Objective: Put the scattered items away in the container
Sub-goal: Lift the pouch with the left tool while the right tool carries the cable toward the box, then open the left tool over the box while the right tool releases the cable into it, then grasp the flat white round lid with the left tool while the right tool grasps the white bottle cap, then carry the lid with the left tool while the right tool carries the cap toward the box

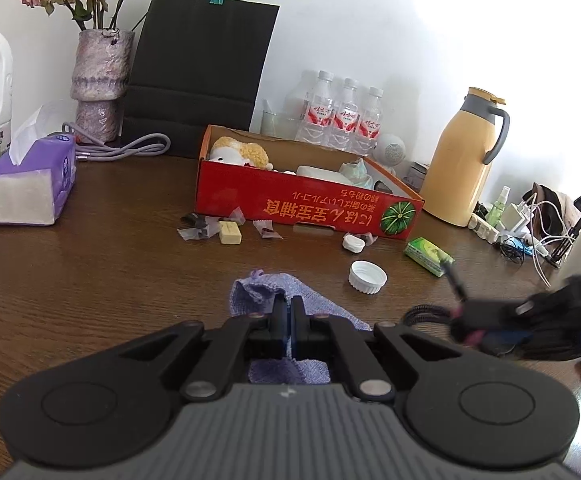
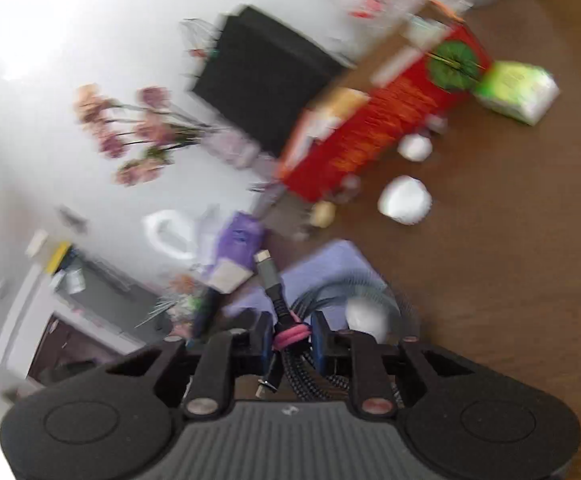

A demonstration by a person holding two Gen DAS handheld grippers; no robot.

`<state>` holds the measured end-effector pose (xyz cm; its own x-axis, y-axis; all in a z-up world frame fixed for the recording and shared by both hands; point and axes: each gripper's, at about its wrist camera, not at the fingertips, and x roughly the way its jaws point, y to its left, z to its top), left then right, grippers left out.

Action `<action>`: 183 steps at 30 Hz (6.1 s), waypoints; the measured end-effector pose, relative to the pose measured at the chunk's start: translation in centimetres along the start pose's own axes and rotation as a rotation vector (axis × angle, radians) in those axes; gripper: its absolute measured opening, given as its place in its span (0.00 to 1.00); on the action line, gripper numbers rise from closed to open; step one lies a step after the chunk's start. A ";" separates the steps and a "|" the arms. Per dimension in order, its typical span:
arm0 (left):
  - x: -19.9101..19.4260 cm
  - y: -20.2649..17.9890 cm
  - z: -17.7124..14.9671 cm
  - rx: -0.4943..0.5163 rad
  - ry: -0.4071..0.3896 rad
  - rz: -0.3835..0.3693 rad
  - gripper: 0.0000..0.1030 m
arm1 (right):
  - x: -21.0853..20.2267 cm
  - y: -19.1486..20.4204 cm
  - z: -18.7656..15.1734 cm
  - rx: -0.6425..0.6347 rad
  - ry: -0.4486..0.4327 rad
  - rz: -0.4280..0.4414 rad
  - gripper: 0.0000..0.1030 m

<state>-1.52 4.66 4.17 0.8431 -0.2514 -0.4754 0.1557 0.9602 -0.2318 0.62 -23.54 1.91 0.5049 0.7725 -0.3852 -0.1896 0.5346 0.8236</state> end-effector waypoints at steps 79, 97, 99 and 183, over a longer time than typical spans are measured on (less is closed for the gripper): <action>10.8 -7.4 16.6 0.228 -0.326 0.262 1.00 | 5.7 10.4 16.3 -0.775 -0.506 -0.664 0.84; 2.8 -7.1 -1.9 0.241 0.034 0.197 1.00 | 0.3 4.1 -2.1 -0.642 -0.260 -0.738 0.74; 3.5 -7.0 -1.4 0.248 0.054 0.204 0.99 | 1.4 4.2 -0.3 -0.659 -0.237 -0.714 0.74; 23.9 1.3 17.0 0.382 0.188 0.239 0.43 | 9.8 8.4 22.4 -0.739 -0.281 -0.665 0.38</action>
<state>27.61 1.99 6.92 0.7764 -0.0018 -0.6302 0.1763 0.9607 0.2144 22.87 -19.17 14.36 0.8574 0.1861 -0.4798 -0.2218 0.9749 -0.0184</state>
